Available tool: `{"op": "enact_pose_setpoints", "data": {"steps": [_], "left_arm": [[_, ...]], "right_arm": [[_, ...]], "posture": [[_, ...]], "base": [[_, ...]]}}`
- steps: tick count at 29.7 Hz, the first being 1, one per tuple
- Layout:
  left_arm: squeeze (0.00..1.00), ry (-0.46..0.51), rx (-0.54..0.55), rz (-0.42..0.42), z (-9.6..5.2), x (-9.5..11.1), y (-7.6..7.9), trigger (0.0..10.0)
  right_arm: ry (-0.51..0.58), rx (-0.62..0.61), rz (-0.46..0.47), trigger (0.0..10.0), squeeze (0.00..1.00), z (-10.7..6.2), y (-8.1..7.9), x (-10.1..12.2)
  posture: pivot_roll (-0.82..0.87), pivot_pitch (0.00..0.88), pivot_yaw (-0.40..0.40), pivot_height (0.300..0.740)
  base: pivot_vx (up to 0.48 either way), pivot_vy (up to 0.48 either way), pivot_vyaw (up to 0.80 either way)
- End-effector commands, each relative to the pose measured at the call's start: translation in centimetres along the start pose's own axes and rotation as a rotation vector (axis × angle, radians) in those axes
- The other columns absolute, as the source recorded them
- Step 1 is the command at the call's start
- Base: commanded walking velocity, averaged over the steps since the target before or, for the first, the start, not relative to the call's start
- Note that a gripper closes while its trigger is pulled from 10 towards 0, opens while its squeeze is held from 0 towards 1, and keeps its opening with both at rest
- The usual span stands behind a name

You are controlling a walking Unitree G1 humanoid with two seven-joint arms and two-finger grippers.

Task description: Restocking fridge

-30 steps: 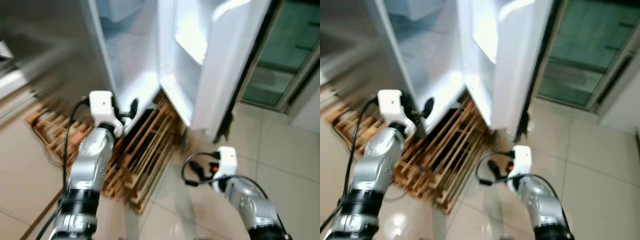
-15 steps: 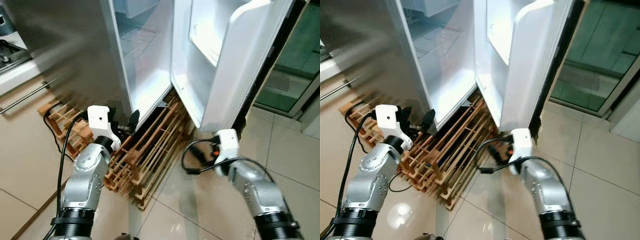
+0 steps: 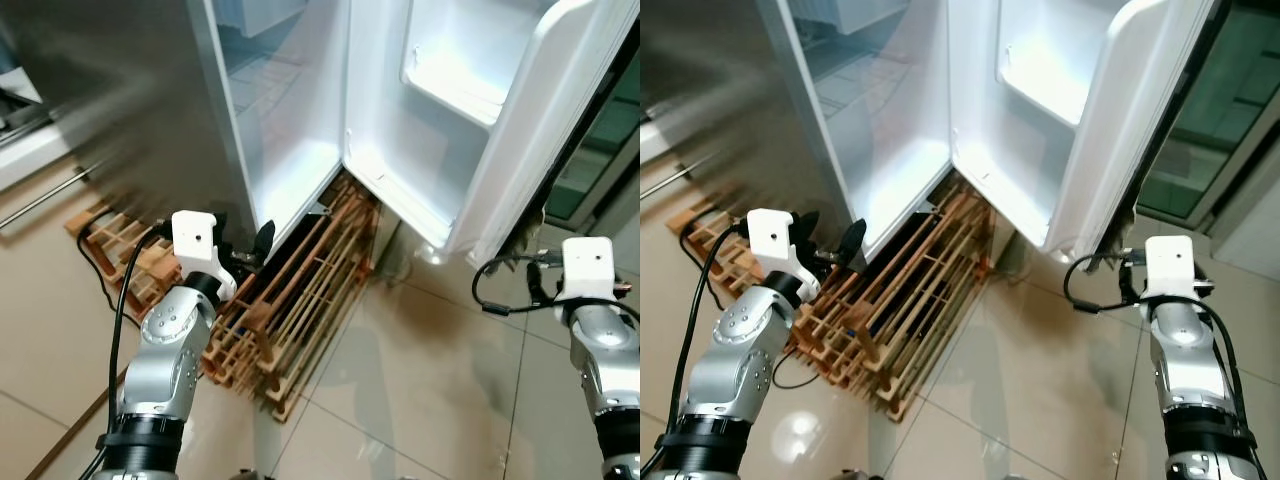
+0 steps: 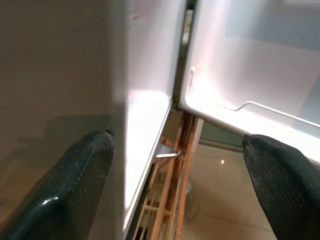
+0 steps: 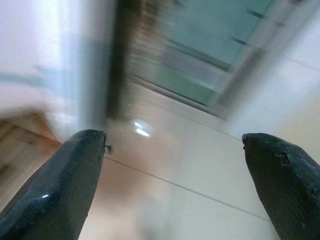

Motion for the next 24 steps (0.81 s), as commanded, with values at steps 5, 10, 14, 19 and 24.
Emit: {"op": "enact_pose_setpoints", "data": {"steps": [5, 10, 14, 19, 24], "left_arm": [[0.0, 0.046, 0.015, 0.0, -0.1, 0.9, -0.2, 10.0], [0.0, 0.092, -0.024, 0.011, -0.8, 1.6, 0.2, 10.0], [0.0, 0.111, -0.003, 0.006, -1.1, 1.9, -0.2, 10.0], [0.0, 0.103, 0.058, -0.015, -0.9, 1.8, -1.2, 10.0], [0.0, 0.041, 0.187, 0.03, -0.6, 0.8, -2.8, 10.0]], "right_arm": [[0.118, 0.248, 0.122, 10.0, 0.0, -1.5, -8.1, 2.2], [0.1, 0.311, 0.138, 10.0, 0.0, -1.7, -10.5, 1.9], [0.119, 0.3, 0.155, 10.0, 0.0, -1.3, -10.4, 2.5], [0.156, 0.268, 0.16, 10.0, 0.0, -1.0, -9.9, 3.3], [0.207, 0.176, 0.181, 10.0, 0.0, -0.6, -8.2, 4.1]], "posture": [[-0.05, 0.0, 0.045, 0.74], [-0.04, 0.0, 0.034, 0.74], [-0.03, 0.0, 0.026, 0.74], [-0.02, 0.0, 0.02, 0.74], [-0.02, 0.0, 0.015, 0.74]], "base": [[0.0, 0.172, 0.0], [-0.254, 0.412, 0.69], [-0.33, 0.336, 0.69], [-0.42, 0.049, 0.69], [-0.084, 0.048, 0.66]]}}
Point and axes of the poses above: a point about 5 cm out from each wrist's last joint towards the gripper, its own z axis pointing out of the wrist towards the gripper, its own x axis along the axis of the wrist's last joint, y = z × x, the point moved 5 cm from there along z, pointing out of the wrist towards the gripper, and after that the axes turned 2 degrees about -z, right-handed, at the moved point
